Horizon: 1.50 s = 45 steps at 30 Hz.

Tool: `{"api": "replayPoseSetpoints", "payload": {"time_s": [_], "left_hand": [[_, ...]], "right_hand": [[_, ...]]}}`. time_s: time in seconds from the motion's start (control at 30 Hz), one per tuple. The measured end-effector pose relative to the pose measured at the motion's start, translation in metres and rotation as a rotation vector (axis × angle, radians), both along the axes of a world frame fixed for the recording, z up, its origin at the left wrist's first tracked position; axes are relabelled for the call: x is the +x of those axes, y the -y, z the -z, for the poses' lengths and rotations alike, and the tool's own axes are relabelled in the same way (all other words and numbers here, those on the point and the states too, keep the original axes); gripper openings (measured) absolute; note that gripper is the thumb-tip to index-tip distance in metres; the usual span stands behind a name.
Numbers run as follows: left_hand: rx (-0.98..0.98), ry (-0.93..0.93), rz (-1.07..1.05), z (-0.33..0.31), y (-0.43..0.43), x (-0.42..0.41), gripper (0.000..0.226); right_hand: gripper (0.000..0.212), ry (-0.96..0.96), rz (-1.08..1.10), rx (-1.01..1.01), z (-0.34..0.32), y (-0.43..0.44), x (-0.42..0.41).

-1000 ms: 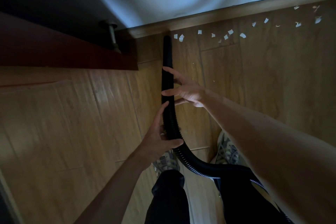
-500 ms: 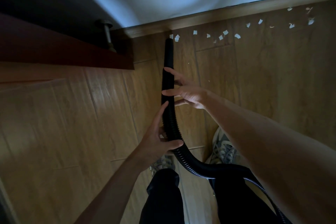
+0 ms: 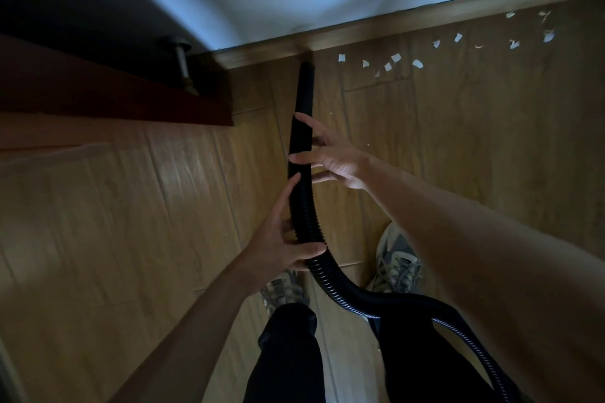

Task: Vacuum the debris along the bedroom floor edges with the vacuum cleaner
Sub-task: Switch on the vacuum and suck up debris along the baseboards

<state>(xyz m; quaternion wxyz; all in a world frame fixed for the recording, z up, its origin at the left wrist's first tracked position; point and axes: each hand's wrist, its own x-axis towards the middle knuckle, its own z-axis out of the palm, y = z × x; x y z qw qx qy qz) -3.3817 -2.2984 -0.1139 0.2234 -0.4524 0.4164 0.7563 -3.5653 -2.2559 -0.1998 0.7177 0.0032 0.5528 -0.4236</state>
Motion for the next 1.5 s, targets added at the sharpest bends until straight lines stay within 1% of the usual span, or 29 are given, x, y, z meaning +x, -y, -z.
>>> {"api": "replayPoseSetpoints", "payload": {"time_s": [0.27, 0.5, 0.83, 0.97, 1.23, 1.5], "left_hand": [[-0.025, 0.003, -0.006, 0.001, -0.002, -0.007, 0.11], [0.023, -0.011, 0.067, 0.006, -0.007, -0.022, 0.113], [0.066, -0.019, 0.1, 0.008, -0.016, -0.047, 0.111], [0.081, -0.02, 0.115, 0.007, -0.024, -0.052, 0.11], [0.099, -0.027, 0.145, 0.008, -0.038, -0.064, 0.109], [0.068, -0.026, 0.105, 0.001, -0.052, -0.06, 0.11]], "right_hand": [[0.088, -0.001, 0.002, -0.01, -0.003, 0.002, -0.008], [0.088, -0.025, 0.067, 0.019, -0.001, -0.016, -0.02], [0.089, -0.036, 0.176, 0.042, -0.002, -0.038, -0.041], [0.088, -0.047, 0.171, 0.06, -0.003, -0.048, -0.045], [0.089, -0.017, 0.21, 0.075, -0.004, -0.067, -0.055], [0.087, 0.022, 0.212, 0.081, -0.005, -0.078, -0.05]]}}
